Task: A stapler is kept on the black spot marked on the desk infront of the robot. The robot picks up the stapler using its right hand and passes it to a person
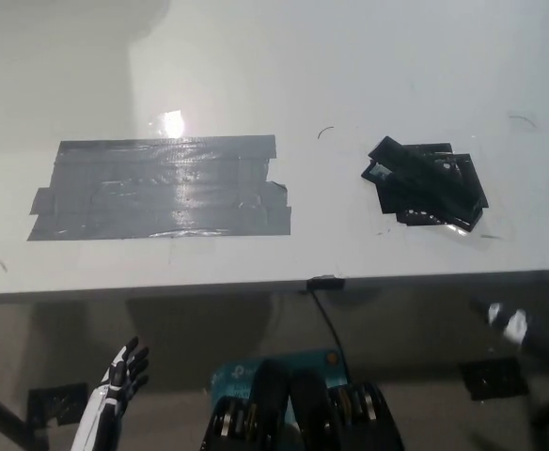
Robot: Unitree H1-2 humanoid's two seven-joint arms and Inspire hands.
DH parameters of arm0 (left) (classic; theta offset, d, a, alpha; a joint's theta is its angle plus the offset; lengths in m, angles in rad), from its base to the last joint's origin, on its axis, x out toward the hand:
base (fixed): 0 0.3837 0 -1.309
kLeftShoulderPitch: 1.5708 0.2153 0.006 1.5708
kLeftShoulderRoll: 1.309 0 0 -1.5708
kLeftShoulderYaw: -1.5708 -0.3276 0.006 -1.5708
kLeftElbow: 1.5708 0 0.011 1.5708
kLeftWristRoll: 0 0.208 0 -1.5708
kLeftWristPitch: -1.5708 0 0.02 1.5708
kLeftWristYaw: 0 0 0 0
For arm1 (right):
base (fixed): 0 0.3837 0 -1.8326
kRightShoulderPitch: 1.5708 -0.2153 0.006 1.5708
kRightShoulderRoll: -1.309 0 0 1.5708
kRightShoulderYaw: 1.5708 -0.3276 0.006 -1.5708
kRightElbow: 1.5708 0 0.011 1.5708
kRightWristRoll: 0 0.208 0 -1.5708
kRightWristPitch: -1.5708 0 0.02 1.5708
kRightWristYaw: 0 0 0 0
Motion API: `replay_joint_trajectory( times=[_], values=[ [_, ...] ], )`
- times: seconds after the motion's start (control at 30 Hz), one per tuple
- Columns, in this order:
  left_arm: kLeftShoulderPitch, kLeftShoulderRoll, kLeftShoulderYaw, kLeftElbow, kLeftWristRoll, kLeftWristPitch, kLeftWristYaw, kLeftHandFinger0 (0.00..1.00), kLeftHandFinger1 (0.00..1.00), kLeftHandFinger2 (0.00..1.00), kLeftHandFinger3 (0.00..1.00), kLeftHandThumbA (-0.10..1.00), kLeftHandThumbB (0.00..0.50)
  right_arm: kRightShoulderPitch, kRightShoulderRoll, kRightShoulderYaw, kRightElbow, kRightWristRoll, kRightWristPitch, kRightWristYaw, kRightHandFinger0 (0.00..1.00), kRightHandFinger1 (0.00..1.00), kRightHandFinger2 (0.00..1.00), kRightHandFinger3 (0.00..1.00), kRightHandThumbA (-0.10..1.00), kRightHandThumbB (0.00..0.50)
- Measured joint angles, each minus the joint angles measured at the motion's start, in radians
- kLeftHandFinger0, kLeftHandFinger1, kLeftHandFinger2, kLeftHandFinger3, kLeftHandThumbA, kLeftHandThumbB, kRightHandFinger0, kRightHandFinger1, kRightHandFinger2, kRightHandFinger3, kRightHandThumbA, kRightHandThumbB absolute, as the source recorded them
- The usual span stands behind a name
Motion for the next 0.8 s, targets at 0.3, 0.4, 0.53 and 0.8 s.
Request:
replay_joint_trajectory(
  times=[0.3, 0.4, 0.53, 0.8],
  values=[
    [0.0, -0.001, 0.0, 0.004, 0.0, 0.0, 0.0, 1.0, 1.0, 1.0, 1.0, 1.0, 0.488, -0.264, -0.106, 0.043, 0.112, -0.053, 0.203, 0.126, 1.0, 1.0, 1.0, 1.0, 0.91, 0.314],
    [0.0, -0.001, 0.0, 0.004, 0.0, 0.0, 0.0, 1.0, 1.0, 1.0, 1.0, 1.0, 0.5, -0.37, -0.12, 0.074, 0.212, -0.081, 0.263, 0.178, 1.0, 1.0, 1.0, 1.0, 0.94, 0.338],
    [0.0, -0.001, 0.0, 0.004, 0.0, -0.001, -0.001, 1.0, 1.0, 1.0, 1.0, 1.0, 0.488, -0.503, -0.117, 0.113, 0.367, -0.129, 0.33, 0.252, 1.0, 1.0, 1.0, 1.0, 0.96, 0.314],
    [-0.002, -0.002, -0.001, 0.004, 0.0, -0.015, -0.006, 1.0, 1.0, 1.0, 1.0, 1.0, 0.49, -0.703, -0.042, 0.173, 0.722, -0.209, 0.434, 0.351, 1.0, 1.0, 1.0, 1.0, 0.94, 0.342]
  ],
)
